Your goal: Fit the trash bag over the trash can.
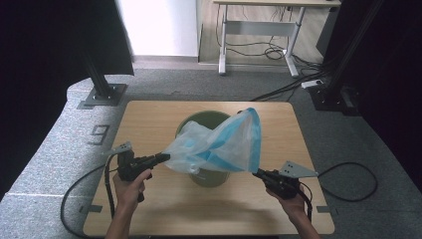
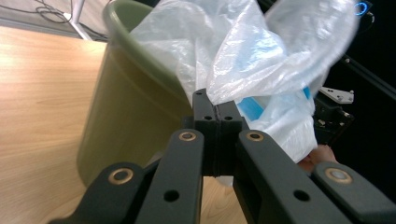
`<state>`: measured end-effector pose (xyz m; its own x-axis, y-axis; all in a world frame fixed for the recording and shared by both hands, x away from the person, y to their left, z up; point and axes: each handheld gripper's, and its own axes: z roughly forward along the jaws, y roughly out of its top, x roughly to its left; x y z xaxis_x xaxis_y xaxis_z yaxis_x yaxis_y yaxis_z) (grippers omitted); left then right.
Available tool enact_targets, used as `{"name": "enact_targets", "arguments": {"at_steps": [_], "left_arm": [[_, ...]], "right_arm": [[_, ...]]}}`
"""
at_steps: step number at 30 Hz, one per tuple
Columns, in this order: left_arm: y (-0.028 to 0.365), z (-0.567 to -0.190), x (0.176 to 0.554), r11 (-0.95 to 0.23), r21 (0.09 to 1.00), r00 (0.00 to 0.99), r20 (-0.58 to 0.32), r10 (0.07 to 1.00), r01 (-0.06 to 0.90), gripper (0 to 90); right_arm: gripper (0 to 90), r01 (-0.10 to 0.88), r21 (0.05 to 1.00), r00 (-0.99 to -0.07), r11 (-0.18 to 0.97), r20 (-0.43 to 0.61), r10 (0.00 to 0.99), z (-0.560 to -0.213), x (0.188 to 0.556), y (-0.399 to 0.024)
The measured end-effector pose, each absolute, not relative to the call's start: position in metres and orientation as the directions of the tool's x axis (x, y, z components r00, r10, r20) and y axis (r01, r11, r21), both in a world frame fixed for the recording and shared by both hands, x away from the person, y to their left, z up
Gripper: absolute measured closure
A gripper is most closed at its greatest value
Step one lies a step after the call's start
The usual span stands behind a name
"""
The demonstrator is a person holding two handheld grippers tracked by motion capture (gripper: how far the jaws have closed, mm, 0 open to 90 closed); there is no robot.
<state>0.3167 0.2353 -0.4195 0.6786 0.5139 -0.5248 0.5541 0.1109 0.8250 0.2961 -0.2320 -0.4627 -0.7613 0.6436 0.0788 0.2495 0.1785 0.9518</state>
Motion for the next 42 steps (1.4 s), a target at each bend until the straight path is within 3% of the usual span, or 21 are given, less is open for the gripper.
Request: {"name": "enact_targets", "arguments": {"at_steps": [19, 21, 24, 27, 31, 34, 36, 40, 42], "left_arm": [[0.238, -0.430, 0.326, 0.073, 0.818, 0.652, -0.505, 0.565, 0.571, 89.6], [0.236, -0.425, 0.323, 0.065, 0.832, 0.674, -0.490, 0.553, 0.552, 82.3], [0.231, -0.419, 0.316, 0.048, 0.851, 0.698, -0.459, 0.550, 0.522, 81.4], [0.226, -0.412, 0.312, 0.033, 0.865, 0.703, -0.429, 0.567, 0.501, 81.1], [0.219, -0.406, 0.309, 0.036, 0.875, 0.700, -0.411, 0.584, 0.483, 79.5], [0.215, -0.404, 0.309, 0.038, 0.876, 0.699, -0.410, 0.585, 0.482, 77.8], [0.212, -0.402, 0.307, 0.042, 0.880, 0.696, -0.403, 0.595, 0.473, 72.1], [0.203, -0.393, 0.301, 0.030, 0.905, 0.692, -0.346, 0.634, 0.425, 44.2], [0.198, -0.387, 0.298, 0.007, 0.915, 0.697, -0.311, 0.646, 0.402, 35.0]], "right_arm": [[88.9, 0.322, 0.923, -0.752, 0.211, 0.114, 0.649, -0.479, 0.311, -0.231], [87.9, 0.306, 0.930, -0.751, 0.205, 0.103, 0.653, -0.475, 0.308, -0.230], [68.4, 0.267, 0.944, -0.743, 0.192, 0.075, 0.665, -0.467, 0.298, -0.230], [55.7, 0.232, 0.954, -0.742, 0.188, 0.049, 0.669, -0.455, 0.282, -0.229], [49.6, 0.201, 0.960, -0.764, 0.192, 0.031, 0.645, -0.442, 0.265, -0.230], [53.3, 0.197, 0.960, -0.772, 0.197, 0.028, 0.635, -0.437, 0.265, -0.232], [57.6, 0.196, 0.962, -0.778, 0.190, 0.035, 0.627, -0.436, 0.268, -0.234], [68.0, 0.219, 0.963, -0.782, 0.156, 0.078, 0.618, -0.434, 0.280, -0.234], [74.2, 0.241, 0.961, -0.779, 0.133, 0.110, 0.617, -0.432, 0.286, -0.233]]}}
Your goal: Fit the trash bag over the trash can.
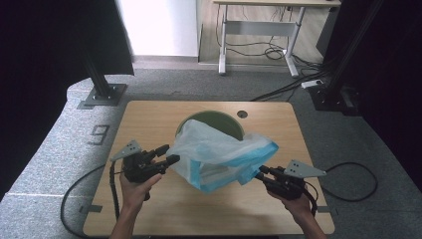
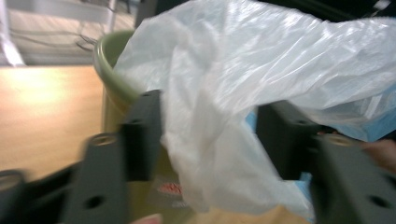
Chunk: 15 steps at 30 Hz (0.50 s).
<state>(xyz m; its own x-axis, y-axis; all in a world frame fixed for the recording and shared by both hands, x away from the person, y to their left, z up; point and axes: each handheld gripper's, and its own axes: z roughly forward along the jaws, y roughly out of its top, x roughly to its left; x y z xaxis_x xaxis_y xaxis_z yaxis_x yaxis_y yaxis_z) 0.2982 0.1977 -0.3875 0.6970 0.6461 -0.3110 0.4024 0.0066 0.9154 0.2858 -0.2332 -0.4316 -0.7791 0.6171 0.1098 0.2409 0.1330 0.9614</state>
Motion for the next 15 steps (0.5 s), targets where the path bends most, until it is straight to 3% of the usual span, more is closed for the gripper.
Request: {"name": "enact_targets", "arguments": {"at_steps": [2, 6, 8, 12, 15], "left_arm": [[0.191, -0.382, 0.298, -0.019, 0.921, 0.707, -0.284, 0.647, 0.388, 31.2], [0.179, -0.374, 0.302, -0.064, 0.926, 0.700, -0.236, 0.674, 0.373, 35.9], [0.175, -0.371, 0.306, -0.070, 0.922, 0.695, -0.235, 0.679, 0.380, 43.8], [0.169, -0.367, 0.314, -0.087, 0.920, 0.687, -0.220, 0.693, 0.382, 69.1], [0.165, -0.366, 0.320, -0.078, 0.916, 0.681, -0.234, 0.694, 0.393, 81.1]], "right_arm": [[78.9, 0.262, 0.957, -0.772, 0.123, 0.131, 0.623, -0.429, 0.290, -0.232], [83.6, 0.301, 0.946, -0.761, 0.119, 0.164, 0.627, -0.425, 0.297, -0.229], [84.8, 0.314, 0.941, -0.760, 0.127, 0.169, 0.627, -0.425, 0.300, -0.228], [86.1, 0.330, 0.934, -0.754, 0.133, 0.176, 0.633, -0.429, 0.306, -0.230], [86.7, 0.335, 0.933, -0.744, 0.130, 0.177, 0.644, -0.433, 0.309, -0.233]]}}
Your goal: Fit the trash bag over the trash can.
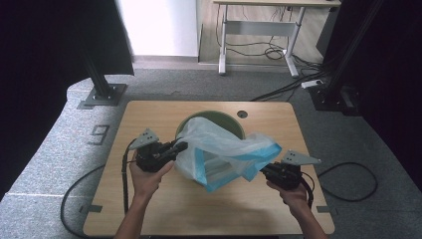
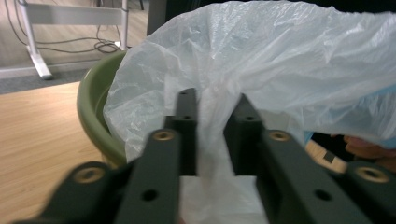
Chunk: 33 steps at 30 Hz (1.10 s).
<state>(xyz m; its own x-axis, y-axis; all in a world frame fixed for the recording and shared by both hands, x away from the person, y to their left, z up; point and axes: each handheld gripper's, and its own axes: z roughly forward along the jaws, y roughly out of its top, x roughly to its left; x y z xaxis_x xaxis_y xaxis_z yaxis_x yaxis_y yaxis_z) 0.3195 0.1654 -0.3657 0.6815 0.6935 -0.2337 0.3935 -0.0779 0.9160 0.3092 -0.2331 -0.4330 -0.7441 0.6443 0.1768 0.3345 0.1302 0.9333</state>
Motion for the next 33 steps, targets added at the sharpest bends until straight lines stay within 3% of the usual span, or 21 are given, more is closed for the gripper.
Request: {"name": "enact_targets", "arguments": {"at_steps": [4, 13, 15, 17, 22, 27, 33], "left_arm": [[0.162, -0.363, 0.327, -0.070, 0.912, 0.664, -0.240, 0.709, 0.405, 88.2], [0.164, -0.363, 0.335, -0.051, 0.897, 0.635, -0.270, 0.724, 0.439, 89.1], [0.166, -0.364, 0.336, -0.051, 0.894, 0.630, -0.271, 0.728, 0.444, 89.2], [0.168, -0.365, 0.336, -0.043, 0.893, 0.624, -0.278, 0.730, 0.448, 89.2], [0.176, -0.368, 0.335, -0.033, 0.889, 0.616, -0.288, 0.733, 0.456, 89.2], [0.180, -0.368, 0.334, -0.024, 0.890, 0.610, -0.292, 0.737, 0.455, 89.2], [0.176, -0.367, 0.336, -0.030, 0.888, 0.607, -0.290, 0.740, 0.460, 89.1]], "right_arm": [[87.1, 0.331, 0.935, -0.736, 0.128, 0.171, 0.655, -0.437, 0.312, -0.237], [87.0, 0.317, 0.941, -0.739, 0.116, 0.168, 0.653, -0.440, 0.312, -0.242], [81.5, 0.315, 0.942, -0.745, 0.118, 0.168, 0.645, -0.441, 0.312, -0.241], [67.1, 0.305, 0.943, -0.753, 0.136, 0.152, 0.640, -0.443, 0.311, -0.241], [50.1, 0.300, 0.941, -0.733, 0.158, 0.122, 0.669, -0.452, 0.298, -0.251], [46.9, 0.333, 0.933, -0.680, 0.133, 0.141, 0.719, -0.458, 0.291, -0.279], [43.6, 0.291, 0.950, -0.685, 0.110, 0.127, 0.717, -0.438, 0.280, -0.284]]}}
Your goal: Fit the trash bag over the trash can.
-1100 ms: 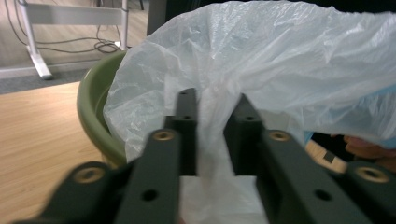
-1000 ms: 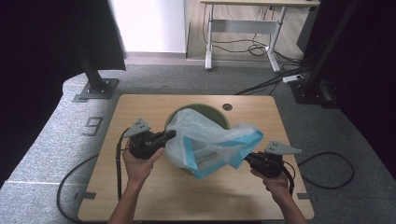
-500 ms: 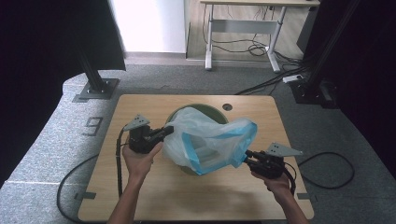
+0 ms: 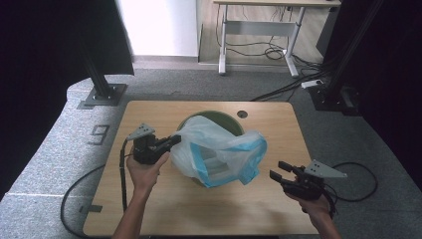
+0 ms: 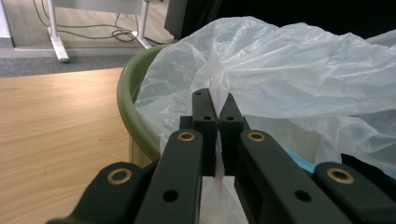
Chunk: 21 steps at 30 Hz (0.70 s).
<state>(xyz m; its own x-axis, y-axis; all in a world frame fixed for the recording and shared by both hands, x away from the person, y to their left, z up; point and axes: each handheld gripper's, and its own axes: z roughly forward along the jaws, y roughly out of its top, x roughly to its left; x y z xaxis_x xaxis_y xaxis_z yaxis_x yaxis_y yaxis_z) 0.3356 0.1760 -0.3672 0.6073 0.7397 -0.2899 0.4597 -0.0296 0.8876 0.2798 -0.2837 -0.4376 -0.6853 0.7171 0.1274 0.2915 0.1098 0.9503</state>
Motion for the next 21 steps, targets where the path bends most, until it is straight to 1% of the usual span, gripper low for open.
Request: {"name": "enact_targets", "arguments": {"at_steps": [3, 6, 16, 21], "left_arm": [[0.172, -0.367, 0.337, -0.033, 0.886, 0.607, -0.289, 0.740, 0.462, 89.2], [0.169, -0.366, 0.338, -0.034, 0.885, 0.607, -0.291, 0.739, 0.465, 89.2], [0.164, -0.368, 0.342, -0.029, 0.881, 0.602, -0.299, 0.741, 0.473, 89.2], [0.161, -0.368, 0.342, -0.032, 0.880, 0.604, -0.299, 0.739, 0.474, 89.2]], "right_arm": [[42.3, 0.246, 0.962, -0.715, 0.122, 0.095, 0.693, -0.422, 0.270, -0.275], [41.0, 0.221, 0.967, -0.734, 0.129, 0.077, 0.675, -0.411, 0.263, -0.268], [38.5, 0.193, 0.971, -0.773, 0.139, 0.064, 0.632, -0.398, 0.255, -0.251], [38.4, 0.179, 0.975, -0.776, 0.133, 0.057, 0.628, -0.390, 0.254, -0.250]]}}
